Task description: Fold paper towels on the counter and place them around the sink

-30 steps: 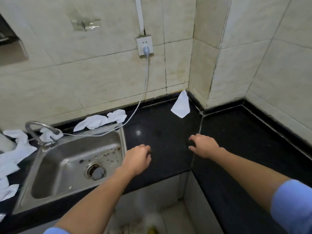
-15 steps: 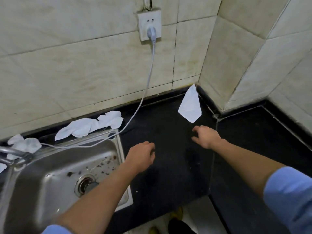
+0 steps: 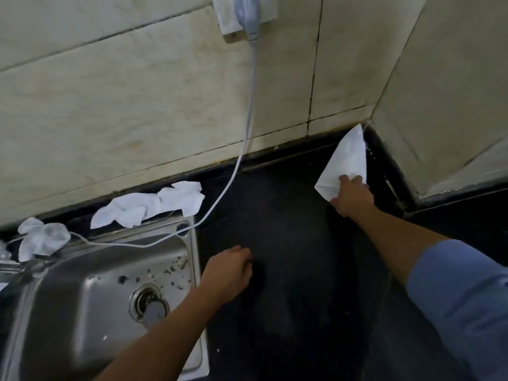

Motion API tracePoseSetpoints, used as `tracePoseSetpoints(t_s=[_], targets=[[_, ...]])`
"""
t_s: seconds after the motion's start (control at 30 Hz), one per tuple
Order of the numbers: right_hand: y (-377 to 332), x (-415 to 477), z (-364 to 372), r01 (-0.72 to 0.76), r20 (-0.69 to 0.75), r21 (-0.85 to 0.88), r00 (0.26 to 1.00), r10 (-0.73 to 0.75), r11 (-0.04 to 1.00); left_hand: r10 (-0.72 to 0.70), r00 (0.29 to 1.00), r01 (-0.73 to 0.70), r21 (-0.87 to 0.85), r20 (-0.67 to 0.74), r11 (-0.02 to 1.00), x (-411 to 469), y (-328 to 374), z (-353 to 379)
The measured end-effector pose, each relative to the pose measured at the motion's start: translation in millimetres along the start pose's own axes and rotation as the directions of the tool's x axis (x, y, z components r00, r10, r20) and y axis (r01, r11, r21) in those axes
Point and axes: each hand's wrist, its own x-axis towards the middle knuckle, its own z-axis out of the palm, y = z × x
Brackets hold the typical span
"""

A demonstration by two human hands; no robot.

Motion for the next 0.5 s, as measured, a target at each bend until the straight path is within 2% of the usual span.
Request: tracePoseSetpoints(t_s=[0.17,0.3,0.4,0.5], targets=[[-0.4,16.7,9.5,0.039,-0.018,0.132,0.999,-0.037,0.99,-0.012,1.0,0.012,-0.036,-0.011,0.999,8.7,-7.6,6.9],[-12.1,-1.9,-3.2,0.178,-0.064,0.225,0.984,-0.168,0.958,-0.028,0.998,0.025,-0.07,-0.049,0.997,11.5,-16.8,5.9],[-26.7,-33.7,-4.6,0.286,-0.047,0.224,0.958,-0.283,0.932,-0.041,0.997,0.036,-0.084,-0.059,0.996,12.3,-25.2,2.0],[-39.7,-74.2,1.7,0.371,0.001,0.118,0.928,-0.373,0.921,-0.047,0.997,0.041,-0.094,-0.065,0.995,11.3,-35.5,0.3]])
